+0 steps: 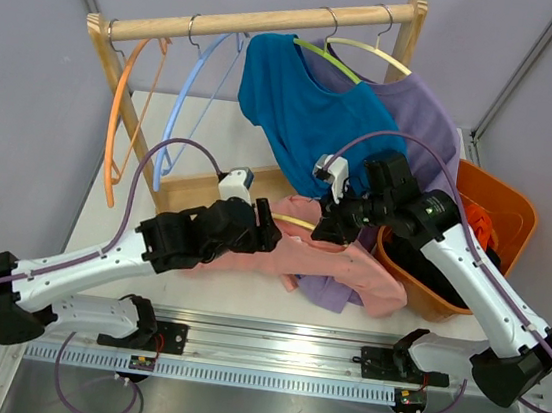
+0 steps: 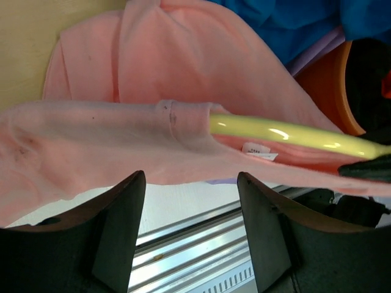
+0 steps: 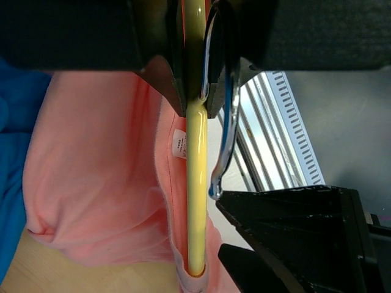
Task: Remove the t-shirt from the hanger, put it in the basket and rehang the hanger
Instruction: Remove the tshirt from the hanger
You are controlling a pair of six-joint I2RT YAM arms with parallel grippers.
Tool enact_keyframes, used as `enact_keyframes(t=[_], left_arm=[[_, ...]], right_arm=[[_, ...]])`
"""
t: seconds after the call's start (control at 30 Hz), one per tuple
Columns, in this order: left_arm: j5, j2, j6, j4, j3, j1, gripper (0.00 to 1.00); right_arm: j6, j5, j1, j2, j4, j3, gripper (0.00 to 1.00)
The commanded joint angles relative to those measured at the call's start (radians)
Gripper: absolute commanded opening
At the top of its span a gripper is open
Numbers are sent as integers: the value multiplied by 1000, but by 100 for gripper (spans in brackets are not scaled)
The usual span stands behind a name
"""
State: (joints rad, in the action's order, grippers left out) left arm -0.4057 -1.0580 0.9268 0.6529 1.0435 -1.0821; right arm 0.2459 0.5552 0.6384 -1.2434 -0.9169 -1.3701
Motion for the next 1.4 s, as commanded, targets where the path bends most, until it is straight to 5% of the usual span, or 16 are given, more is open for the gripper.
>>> enact_keyframes(t=[0.0,0.37,0.63,0.7,0.97,1.37], left_arm=[[-84,-52,92,-62,78,-4,64],[-196,-158,260,117,179,-6,48],[-211,-188,279,117,164,-6,21],[-212,-180,268,96,156,-4,0],[-130,-132,66,-48,213,-30,0],[185,-151,-135,-243,309,-87,0]], right_arm=[[-51,-29,-6,44,56,0,0],[-63,-29,-13,70,70,19,0],[-63,-21,-14,78,72,19,0],[-62,-21,-14,84,75,28,0],[-17,-89,-16,84,84,60,0],[23,-89,-16,39,111,14,0]])
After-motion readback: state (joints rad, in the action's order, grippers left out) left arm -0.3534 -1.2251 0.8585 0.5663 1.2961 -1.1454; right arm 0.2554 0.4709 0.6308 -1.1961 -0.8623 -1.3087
